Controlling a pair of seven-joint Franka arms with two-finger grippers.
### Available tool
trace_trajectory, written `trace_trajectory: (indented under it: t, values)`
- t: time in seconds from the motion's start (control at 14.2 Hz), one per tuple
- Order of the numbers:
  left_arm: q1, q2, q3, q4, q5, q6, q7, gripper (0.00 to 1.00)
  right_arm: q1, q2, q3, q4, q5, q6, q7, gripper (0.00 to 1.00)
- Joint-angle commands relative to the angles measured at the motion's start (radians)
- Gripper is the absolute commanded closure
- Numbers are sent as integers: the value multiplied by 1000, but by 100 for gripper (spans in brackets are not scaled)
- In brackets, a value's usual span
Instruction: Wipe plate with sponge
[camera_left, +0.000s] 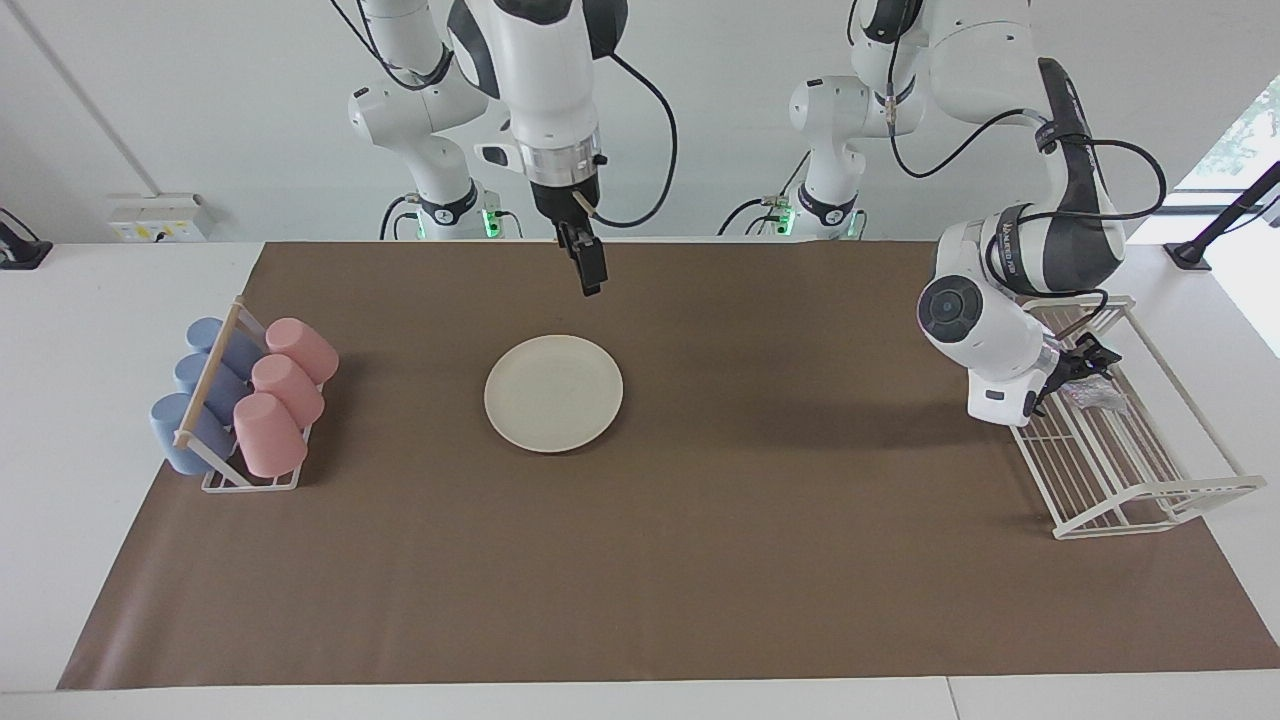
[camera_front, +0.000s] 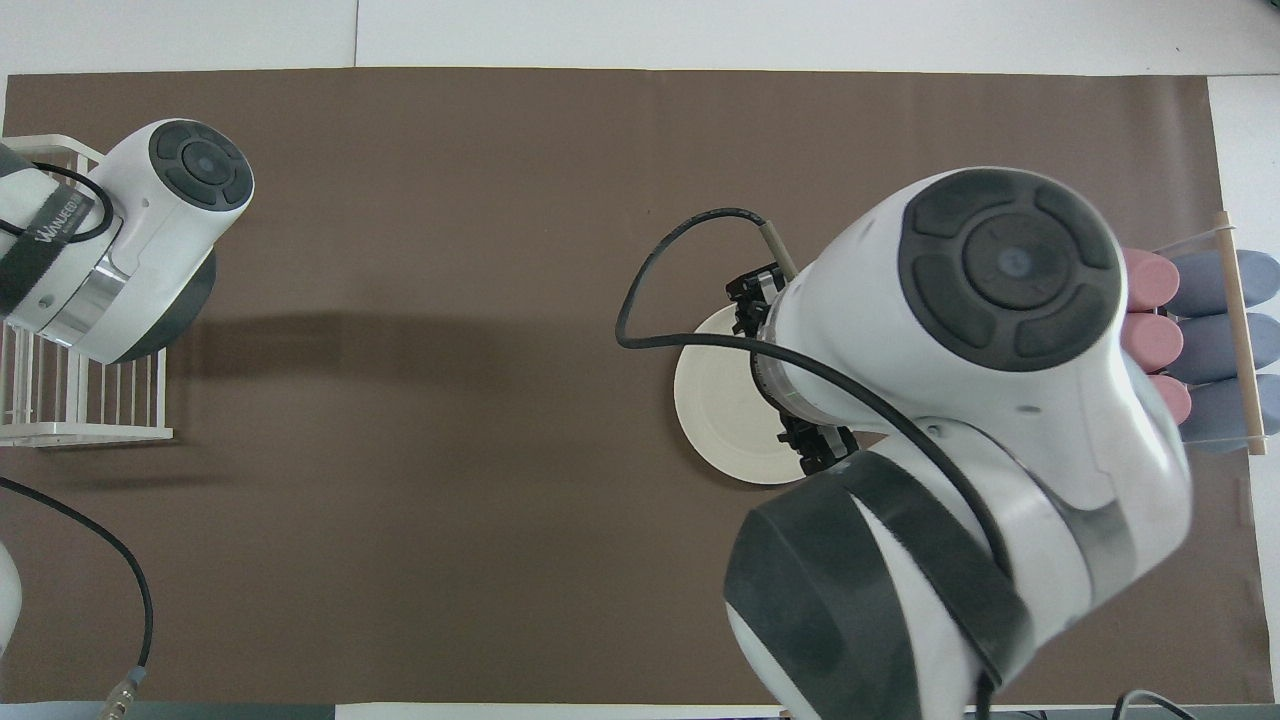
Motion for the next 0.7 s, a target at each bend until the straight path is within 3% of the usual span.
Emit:
trace_trajectory:
  t: [0.0,0.21,0.35,0.56,0.63]
  values:
    - [0,-15,4,-21,23,11,-20,7,12,44,-3,-76,37,111,15,0]
    - [-1,-17,4,-22,23,4,-26,25,22,57,-1,-17,40,53,33,0]
    - [-4,-17,4,-22,23,-3,-26,58,43,58,-1,-20,39,56,27,0]
    - [-12,-17,4,-16,22,-16,-26,100,54,58,-1,-22,42,88,34,0]
    - [-13,-17,4,-13,20,-23,-26,100,46,58,-3,-28,47,94,33,0]
